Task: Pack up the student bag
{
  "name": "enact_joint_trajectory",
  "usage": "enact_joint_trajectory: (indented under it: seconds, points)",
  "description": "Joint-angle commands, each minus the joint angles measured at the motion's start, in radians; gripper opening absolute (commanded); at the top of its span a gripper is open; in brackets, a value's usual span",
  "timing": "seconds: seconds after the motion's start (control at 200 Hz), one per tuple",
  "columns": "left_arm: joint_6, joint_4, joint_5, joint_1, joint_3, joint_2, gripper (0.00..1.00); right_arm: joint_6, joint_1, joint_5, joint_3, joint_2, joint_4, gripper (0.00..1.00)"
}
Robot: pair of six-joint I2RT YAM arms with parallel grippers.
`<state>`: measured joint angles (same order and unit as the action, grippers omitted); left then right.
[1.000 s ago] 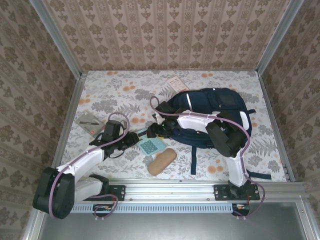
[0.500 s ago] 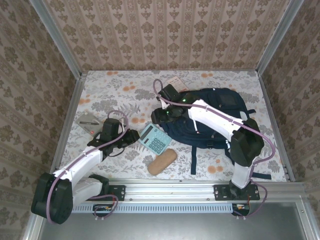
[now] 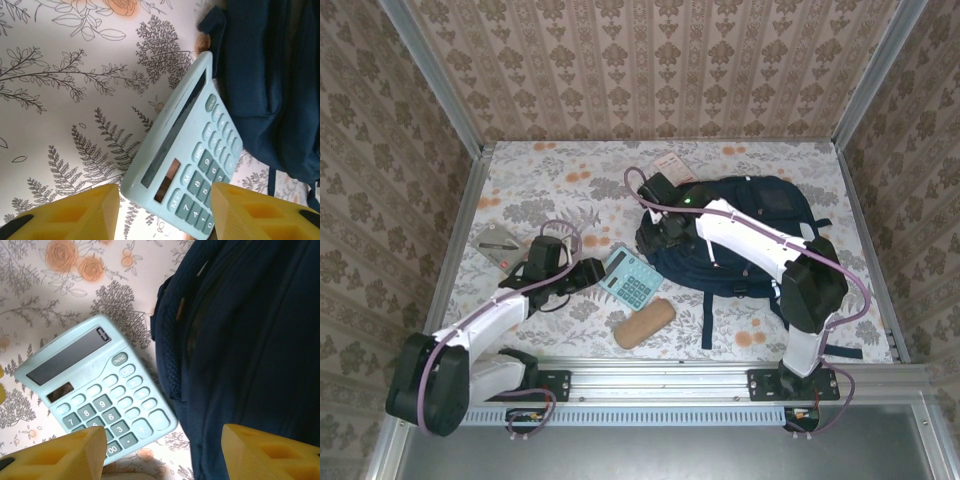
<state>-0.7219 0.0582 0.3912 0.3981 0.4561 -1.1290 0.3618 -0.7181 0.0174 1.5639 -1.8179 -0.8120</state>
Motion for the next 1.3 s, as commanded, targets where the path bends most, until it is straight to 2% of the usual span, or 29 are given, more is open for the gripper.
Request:
enact_joint_trajectory:
  seconds: [0.0,0.065,0.15,0.62,0.7,0.89,1.025,1.3]
  points:
    - [0.071,-0.023,-0.020,0.001,0.030,-0.034,0.52,0.004,-0.004,-0.045,-0.022,-0.018,0.009,0.62]
    - [0.079,-0.044,-0.024,0.001,0.027,-0.059,0.49,0.007,-0.004,-0.045,-0.028,-0.012,0.011,0.62]
    - [0.079,-0.075,-0.011,0.001,0.026,-0.087,0.37,0.007,-0.004,-0.041,-0.033,-0.001,0.011,0.63]
    - [0.090,-0.131,0.003,0.004,0.033,-0.179,0.32,0.007,0.004,-0.032,-0.039,0.020,-0.003,0.63]
    - [0.088,-0.134,0.010,0.004,0.030,-0.179,0.14,0.006,0.007,-0.030,-0.039,0.025,-0.004,0.64]
    - [0.086,-0.095,0.011,0.003,0.032,-0.138,0.13,0.007,0.028,-0.004,-0.036,0.044,-0.014,0.64]
    - [0.077,-0.049,0.007,0.003,0.038,-0.082,0.11,-0.003,0.032,0.112,0.011,0.050,-0.068,0.63]
    - [0.060,0.022,-0.016,0.002,0.047,0.011,0.11,-0.045,0.037,0.326,0.122,-0.008,-0.199,0.63]
